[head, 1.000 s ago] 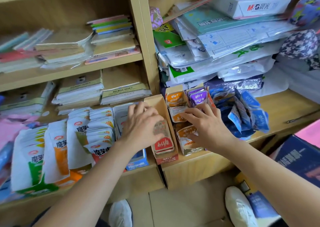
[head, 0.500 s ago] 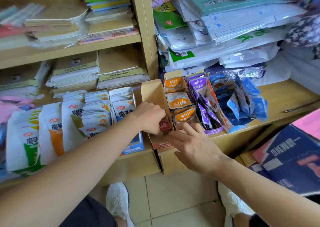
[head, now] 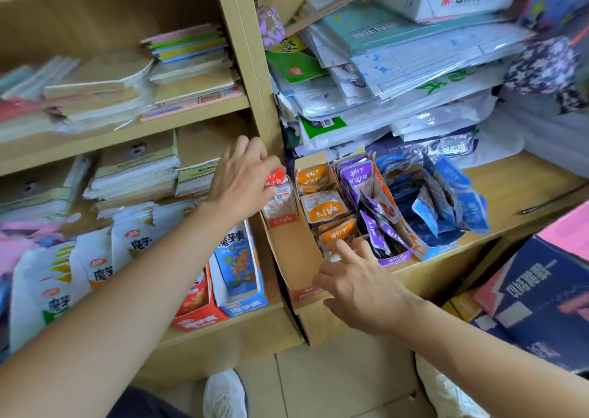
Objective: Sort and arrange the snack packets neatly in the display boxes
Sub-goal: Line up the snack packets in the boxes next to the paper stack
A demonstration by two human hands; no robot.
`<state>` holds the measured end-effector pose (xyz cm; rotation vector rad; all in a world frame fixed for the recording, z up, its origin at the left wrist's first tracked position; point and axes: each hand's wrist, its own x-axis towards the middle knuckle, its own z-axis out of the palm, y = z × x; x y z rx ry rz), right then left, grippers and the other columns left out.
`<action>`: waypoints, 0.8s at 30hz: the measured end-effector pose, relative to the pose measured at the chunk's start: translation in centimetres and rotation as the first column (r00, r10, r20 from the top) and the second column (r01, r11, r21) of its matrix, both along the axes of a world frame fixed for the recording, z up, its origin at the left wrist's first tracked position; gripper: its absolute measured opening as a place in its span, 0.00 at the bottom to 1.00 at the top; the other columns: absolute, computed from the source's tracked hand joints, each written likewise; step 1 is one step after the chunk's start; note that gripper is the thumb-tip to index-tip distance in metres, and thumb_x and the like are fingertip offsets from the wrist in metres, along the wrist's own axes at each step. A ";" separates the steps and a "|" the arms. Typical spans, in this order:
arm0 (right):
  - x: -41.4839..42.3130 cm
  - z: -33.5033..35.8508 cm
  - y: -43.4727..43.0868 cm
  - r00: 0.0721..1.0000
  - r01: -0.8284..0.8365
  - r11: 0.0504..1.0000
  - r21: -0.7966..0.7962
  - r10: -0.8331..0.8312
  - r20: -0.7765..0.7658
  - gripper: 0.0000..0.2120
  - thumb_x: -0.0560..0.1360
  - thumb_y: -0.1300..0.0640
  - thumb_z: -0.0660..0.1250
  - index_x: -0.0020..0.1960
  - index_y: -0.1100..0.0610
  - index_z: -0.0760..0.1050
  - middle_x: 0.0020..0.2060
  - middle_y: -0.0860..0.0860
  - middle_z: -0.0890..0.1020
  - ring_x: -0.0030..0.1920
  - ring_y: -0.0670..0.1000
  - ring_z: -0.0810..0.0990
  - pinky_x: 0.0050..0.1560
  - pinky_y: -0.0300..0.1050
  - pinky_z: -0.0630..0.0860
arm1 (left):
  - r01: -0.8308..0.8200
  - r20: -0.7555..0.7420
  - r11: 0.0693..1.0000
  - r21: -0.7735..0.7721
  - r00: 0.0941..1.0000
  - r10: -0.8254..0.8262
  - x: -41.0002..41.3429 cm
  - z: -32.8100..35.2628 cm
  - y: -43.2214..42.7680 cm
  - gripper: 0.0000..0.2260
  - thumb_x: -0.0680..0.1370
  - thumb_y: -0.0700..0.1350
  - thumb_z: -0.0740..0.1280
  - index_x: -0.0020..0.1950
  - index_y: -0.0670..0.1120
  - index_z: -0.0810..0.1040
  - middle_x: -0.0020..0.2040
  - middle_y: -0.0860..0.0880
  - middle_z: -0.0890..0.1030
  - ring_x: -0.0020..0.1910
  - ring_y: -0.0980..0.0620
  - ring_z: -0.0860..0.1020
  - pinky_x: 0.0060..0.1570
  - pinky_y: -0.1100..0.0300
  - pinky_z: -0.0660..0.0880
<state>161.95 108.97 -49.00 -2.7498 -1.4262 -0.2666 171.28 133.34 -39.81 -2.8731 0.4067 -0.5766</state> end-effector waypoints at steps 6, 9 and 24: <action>0.6 0.3 0.4 1.000 -0.013 0.999 0.037 0.014 -0.008 0.12 0.76 0.47 0.60 0.48 0.51 0.80 0.42 0.45 0.81 0.60 0.58 0.71 0.53 0.57 0.67 | -0.131 -0.135 0.942 -0.308 0.986 0.093 0.5 -0.2 0.2 0.20 0.73 0.50 0.77 0.62 0.51 0.75 0.57 0.48 0.82 0.52 0.42 0.81 0.45 0.54 0.71; 0.7 0.8 0.7 1.000 -0.016 0.992 0.122 0.014 0.021 0.09 0.75 0.47 0.62 0.47 0.50 0.79 0.43 0.43 0.82 0.60 0.55 0.71 0.51 0.54 0.66 | -0.157 -0.184 0.922 -0.354 0.978 0.096 0.4 -0.3 1.0 0.07 0.77 0.52 0.72 0.52 0.52 0.81 0.43 0.50 0.82 0.47 0.42 0.80 0.46 0.53 0.68; 10.4 5.2 7.7 0.919 0.394 0.825 0.406 -0.342 -0.197 0.18 0.69 0.49 0.77 0.58 0.49 0.81 0.52 0.49 0.81 0.55 0.57 0.71 0.54 0.53 0.66 | -0.159 -0.241 0.808 -0.568 0.970 0.021 -0.3 -1.8 2.9 0.02 0.75 0.48 0.75 0.44 0.52 0.83 0.36 0.53 0.81 0.37 0.51 0.78 0.40 0.52 0.76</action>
